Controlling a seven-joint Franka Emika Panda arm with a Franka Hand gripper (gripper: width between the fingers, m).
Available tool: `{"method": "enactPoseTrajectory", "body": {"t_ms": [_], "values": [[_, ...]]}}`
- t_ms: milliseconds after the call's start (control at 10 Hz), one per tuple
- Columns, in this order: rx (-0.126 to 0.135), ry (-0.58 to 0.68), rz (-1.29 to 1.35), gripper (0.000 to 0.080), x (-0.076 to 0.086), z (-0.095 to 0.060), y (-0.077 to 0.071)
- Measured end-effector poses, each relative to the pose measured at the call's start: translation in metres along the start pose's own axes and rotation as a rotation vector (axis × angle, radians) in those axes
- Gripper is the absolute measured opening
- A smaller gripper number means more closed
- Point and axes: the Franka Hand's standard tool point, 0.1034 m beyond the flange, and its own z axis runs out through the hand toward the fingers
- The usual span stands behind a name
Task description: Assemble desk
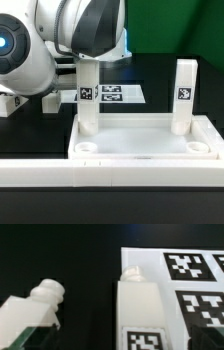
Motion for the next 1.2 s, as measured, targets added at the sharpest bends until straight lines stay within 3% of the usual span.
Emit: {"method": "enactPoseTrajectory", "body": {"t_ms": [700,800,900,1000,1100,1200], "values": [[-0.005,-0.001,-0.001,0.0649,0.005,0.0046,0.0007],[-0.005,-0.001,-0.001,0.0553,0.005,0.0046,0.0006],[-0.005,-0.001,-0.001,0.0553,0.005,0.0046,0.0006],[-0.005,-0.001,-0.001,0.0352,0.0051,0.0048,0.0006],[-0.005,-0.001,-0.001,0.0284,0.0051,0.0049,0.0006],[-0.005,-0.001,-0.001,0.0284,0.005,0.0049,0.0007]]}}
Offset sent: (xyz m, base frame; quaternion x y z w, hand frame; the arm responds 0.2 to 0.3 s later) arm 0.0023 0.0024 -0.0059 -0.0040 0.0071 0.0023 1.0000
